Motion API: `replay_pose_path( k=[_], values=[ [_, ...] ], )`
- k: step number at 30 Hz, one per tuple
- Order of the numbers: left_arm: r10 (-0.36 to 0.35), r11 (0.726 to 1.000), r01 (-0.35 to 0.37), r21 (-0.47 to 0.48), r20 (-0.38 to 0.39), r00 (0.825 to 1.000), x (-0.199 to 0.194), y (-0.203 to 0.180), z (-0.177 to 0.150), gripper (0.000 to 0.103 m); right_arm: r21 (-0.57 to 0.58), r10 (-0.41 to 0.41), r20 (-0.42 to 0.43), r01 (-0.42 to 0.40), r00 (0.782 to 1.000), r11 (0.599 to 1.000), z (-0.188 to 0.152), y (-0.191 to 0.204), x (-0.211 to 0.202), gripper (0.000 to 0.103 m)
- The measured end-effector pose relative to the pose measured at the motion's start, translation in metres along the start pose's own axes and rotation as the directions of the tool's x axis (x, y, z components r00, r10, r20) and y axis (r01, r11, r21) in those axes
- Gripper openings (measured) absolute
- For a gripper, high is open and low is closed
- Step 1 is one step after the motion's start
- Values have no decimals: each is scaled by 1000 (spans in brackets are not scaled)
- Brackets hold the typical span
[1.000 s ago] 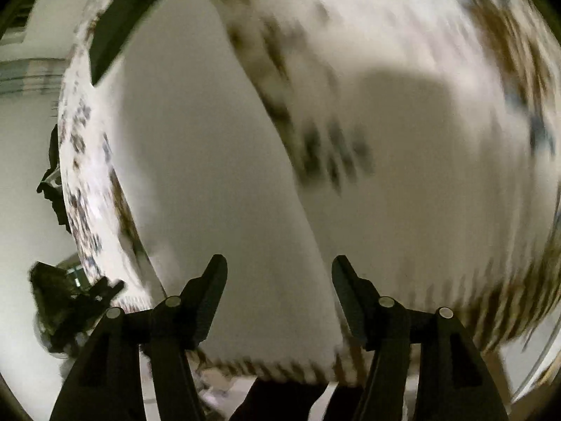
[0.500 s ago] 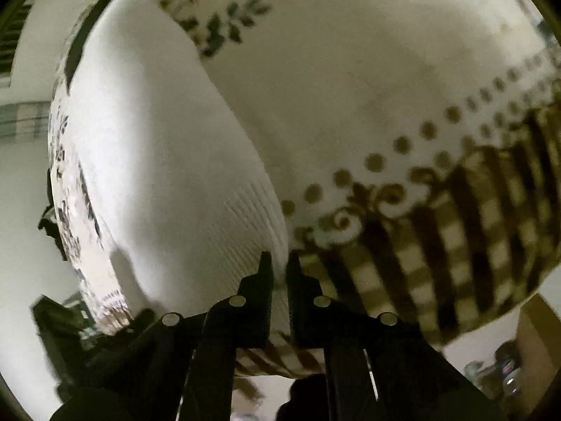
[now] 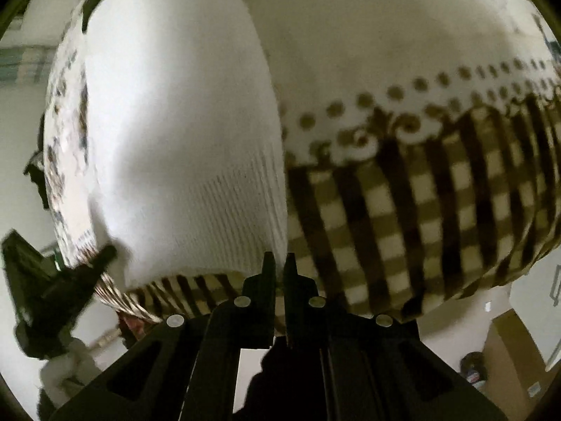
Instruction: Fold small clothes
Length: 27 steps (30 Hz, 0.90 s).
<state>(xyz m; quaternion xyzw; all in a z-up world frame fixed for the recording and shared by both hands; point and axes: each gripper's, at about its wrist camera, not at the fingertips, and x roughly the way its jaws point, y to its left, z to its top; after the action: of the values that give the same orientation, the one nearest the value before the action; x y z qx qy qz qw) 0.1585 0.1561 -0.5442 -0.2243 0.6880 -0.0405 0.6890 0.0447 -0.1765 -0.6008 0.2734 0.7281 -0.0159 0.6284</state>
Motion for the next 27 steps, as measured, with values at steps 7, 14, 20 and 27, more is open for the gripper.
replay_pose_path(
  k=[7,14,20,27],
  values=[
    [15,993,-17,-117,-24,1000,1,42,-1,3,22,-16,-39,17,999,1000,-3,1,15,3],
    [-105,986,96,-133,-65,992,-3,45,6,34,17,-27,-170,30,985,999,16,-1,23,61],
    [-162,986,158,-60,-74,984,14,13,24,45,210,207,-4,-202,978,957,41,-30,2,67],
    [-166,986,166,-2,-114,980,36,10,28,62,230,399,-62,-376,915,898,69,-17,60,69]
  ],
)
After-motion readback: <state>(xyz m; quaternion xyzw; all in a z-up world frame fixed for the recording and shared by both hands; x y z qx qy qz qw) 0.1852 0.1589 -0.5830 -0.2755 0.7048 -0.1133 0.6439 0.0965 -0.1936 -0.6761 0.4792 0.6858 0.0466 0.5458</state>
